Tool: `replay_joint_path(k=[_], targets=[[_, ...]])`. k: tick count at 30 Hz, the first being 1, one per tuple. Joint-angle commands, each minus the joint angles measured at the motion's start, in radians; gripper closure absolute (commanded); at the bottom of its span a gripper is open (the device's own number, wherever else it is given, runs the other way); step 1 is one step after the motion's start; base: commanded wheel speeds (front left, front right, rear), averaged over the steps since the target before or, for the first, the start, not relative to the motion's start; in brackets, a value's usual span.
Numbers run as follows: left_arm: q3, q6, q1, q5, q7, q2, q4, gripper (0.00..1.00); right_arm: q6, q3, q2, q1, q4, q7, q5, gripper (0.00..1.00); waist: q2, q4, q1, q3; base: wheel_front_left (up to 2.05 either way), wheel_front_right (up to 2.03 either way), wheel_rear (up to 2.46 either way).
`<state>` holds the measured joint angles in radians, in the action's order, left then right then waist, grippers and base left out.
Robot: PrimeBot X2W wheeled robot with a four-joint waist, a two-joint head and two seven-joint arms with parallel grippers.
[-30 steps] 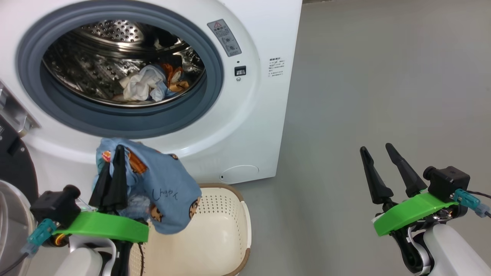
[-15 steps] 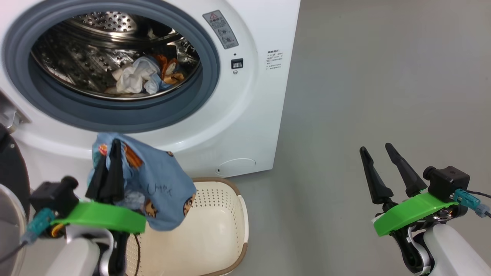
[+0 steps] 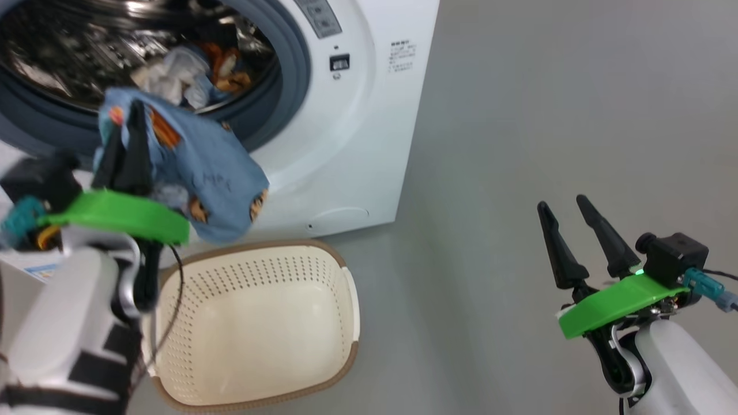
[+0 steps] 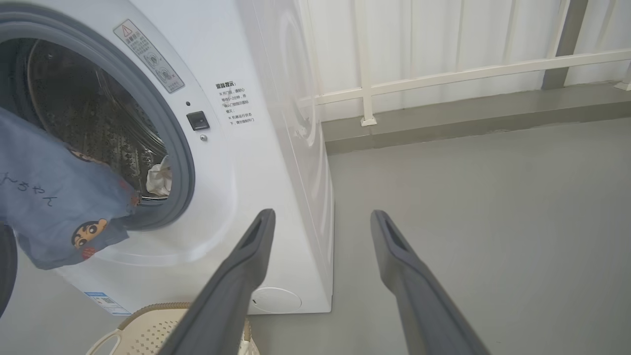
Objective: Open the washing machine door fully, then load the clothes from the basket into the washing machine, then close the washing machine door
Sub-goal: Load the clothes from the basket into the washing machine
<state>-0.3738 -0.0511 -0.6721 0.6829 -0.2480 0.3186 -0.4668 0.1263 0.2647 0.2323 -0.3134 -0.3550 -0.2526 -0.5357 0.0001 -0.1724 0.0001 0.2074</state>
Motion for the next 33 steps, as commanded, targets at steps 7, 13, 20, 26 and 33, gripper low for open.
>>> replay_joint_path(k=[7, 13, 20, 26, 33], targets=[[0.039, 0.052, -0.251, -0.025, -0.002, 0.042, -0.211, 1.0, 0.004, 0.01, -0.007, -0.053, 0.044, -0.009, 0.019, 0.0, -0.0001, -0.079, -0.0001, 0.151, 0.0, 0.0, 0.0], [0.03, 0.082, -0.425, -0.042, 0.016, 0.056, -0.382, 1.0, 0.004, -0.004, -0.032, -0.077, 0.066, -0.009, 0.028, 0.0, -0.0001, -0.126, -0.0001, 0.251, 0.0, 0.0, 0.0], [0.006, 0.09, -0.578, -0.071, 0.043, 0.074, -0.535, 1.0, 0.004, -0.004, -0.068, -0.101, 0.087, -0.009, 0.036, 0.0, -0.0001, -0.18, -0.0001, 0.356, 0.0, 0.0, 0.0], [-0.009, 0.097, -0.708, -0.097, 0.041, 0.104, -0.619, 1.0, 0.004, -0.005, -0.089, -0.104, 0.096, -0.009, 0.041, 0.0, -0.0001, -0.222, -0.0001, 0.427, 0.0, 0.0, 0.0], [-0.022, 0.076, -0.856, -0.141, -0.002, 0.13, -0.629, 1.0, 0.004, -0.008, -0.107, -0.101, 0.108, -0.009, 0.044, 0.0, -0.0001, -0.255, -0.0001, 0.481, 0.0, 0.0, 0.0]])
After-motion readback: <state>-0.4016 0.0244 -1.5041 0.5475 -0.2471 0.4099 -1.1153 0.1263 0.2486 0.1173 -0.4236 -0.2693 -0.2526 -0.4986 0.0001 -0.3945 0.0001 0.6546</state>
